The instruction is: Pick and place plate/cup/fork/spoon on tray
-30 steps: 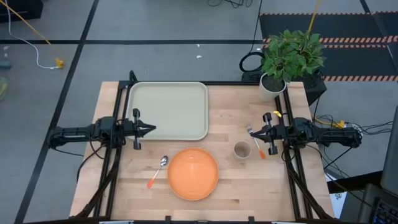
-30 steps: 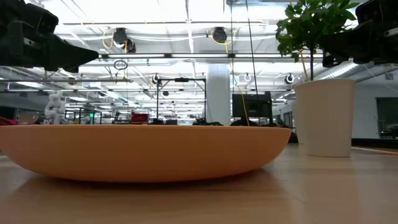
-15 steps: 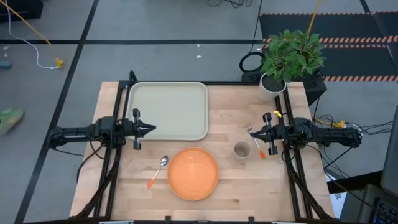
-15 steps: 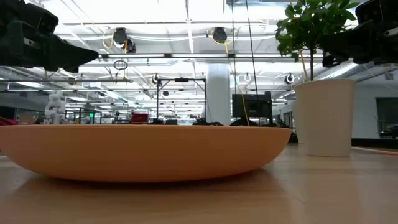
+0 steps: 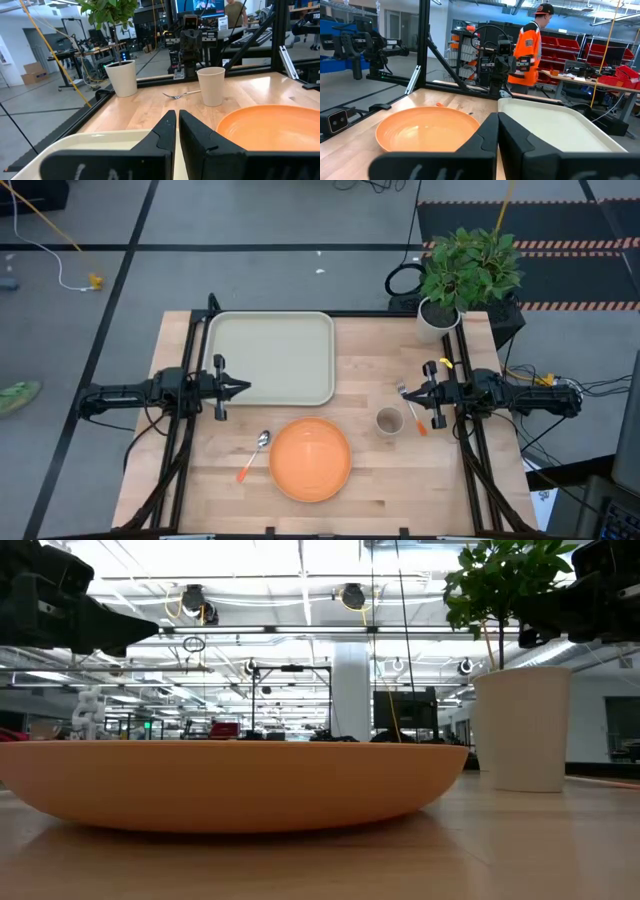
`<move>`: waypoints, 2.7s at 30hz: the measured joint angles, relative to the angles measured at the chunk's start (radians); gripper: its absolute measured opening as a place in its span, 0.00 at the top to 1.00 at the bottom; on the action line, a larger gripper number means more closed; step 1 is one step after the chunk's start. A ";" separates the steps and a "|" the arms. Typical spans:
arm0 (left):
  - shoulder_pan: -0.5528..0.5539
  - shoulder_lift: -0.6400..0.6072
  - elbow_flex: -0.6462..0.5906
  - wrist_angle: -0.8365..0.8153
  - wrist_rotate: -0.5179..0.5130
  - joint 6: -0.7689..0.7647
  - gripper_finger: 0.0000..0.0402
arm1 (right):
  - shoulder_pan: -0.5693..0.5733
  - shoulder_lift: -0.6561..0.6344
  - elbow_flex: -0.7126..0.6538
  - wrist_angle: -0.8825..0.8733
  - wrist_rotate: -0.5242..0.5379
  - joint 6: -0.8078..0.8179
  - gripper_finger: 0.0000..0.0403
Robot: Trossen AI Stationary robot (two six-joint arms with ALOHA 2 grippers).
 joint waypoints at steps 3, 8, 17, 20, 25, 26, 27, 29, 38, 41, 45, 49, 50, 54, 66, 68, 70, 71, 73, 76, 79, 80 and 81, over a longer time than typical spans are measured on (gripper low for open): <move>0.000 0.000 0.000 0.000 0.000 0.000 0.94 | 0.000 0.000 0.000 0.000 0.000 0.000 1.00; 0.000 0.000 0.000 0.000 0.000 0.000 0.94 | 0.000 0.000 0.000 0.000 0.000 0.000 1.00; 0.000 0.000 -0.001 0.009 -0.001 0.030 0.94 | 0.000 0.000 0.001 0.070 0.000 0.033 1.00; 0.000 0.000 -0.002 0.048 -0.004 0.086 0.94 | 0.000 0.000 0.018 0.126 -0.003 0.053 1.00; 0.000 0.000 -0.002 0.093 -0.004 0.075 0.94 | 0.001 0.004 0.092 0.124 -0.007 0.114 1.00; 0.000 0.000 -0.002 0.094 -0.004 0.074 0.94 | 0.001 0.009 0.115 0.118 -0.018 0.125 1.00; 0.000 0.000 -0.002 0.093 -0.003 0.074 0.94 | 0.001 0.020 0.137 0.104 -0.029 0.136 1.00; 0.000 0.000 -0.002 0.092 -0.003 0.078 0.94 | 0.002 0.045 0.180 0.063 -0.038 0.170 1.00; 0.000 0.000 -0.002 0.095 -0.002 0.026 0.94 | 0.002 0.239 0.417 -0.094 -0.038 0.224 1.00; 0.000 0.000 -0.002 0.095 -0.002 0.020 0.94 | 0.002 0.325 0.513 -0.165 -0.038 0.252 1.00; 0.000 0.000 -0.002 0.095 0.000 -0.047 0.94 | 0.002 0.448 0.639 -0.305 -0.038 0.297 1.00; 0.000 0.000 -0.001 0.095 0.001 -0.057 0.94 | 0.002 0.551 0.748 -0.432 -0.059 0.334 1.00; 0.000 0.000 -0.002 0.095 0.001 -0.054 0.94 | 0.002 0.575 0.773 -0.468 -0.062 0.345 1.00; 0.000 0.000 -0.001 0.096 0.001 -0.051 0.94 | 0.007 0.667 0.861 -0.612 -0.081 0.387 1.00; 0.000 0.000 -0.001 0.097 0.001 -0.054 0.94 | 0.194 0.926 1.043 -0.911 -0.020 0.440 1.00; 0.000 0.000 -0.001 0.097 0.001 -0.062 0.94 | 0.240 0.970 1.046 -0.948 0.001 0.463 1.00; 0.000 0.000 -0.001 0.097 0.000 -0.074 0.94 | 0.281 1.015 1.046 -0.984 0.007 0.488 1.00; 0.000 0.000 -0.001 0.097 0.000 -0.074 0.94 | 0.302 1.035 1.046 -0.998 0.022 0.501 1.00; 0.000 0.000 -0.001 0.097 0.000 -0.074 0.94 | 0.341 1.073 1.046 -1.023 0.062 0.521 0.99; 0.000 0.000 -0.001 0.097 0.000 -0.074 0.94 | 0.384 1.126 1.046 -1.033 0.083 0.524 0.97; 0.000 0.000 -0.001 0.095 0.000 -0.066 0.94 | 0.413 1.165 1.046 -1.028 0.124 0.499 0.92; 0.000 0.000 -0.001 0.091 0.000 -0.064 0.94 | 0.421 1.177 1.046 -1.024 0.145 0.487 0.90; 0.000 0.000 0.000 0.086 0.000 -0.060 0.94 | 0.427 1.189 1.046 -1.024 0.169 0.476 0.87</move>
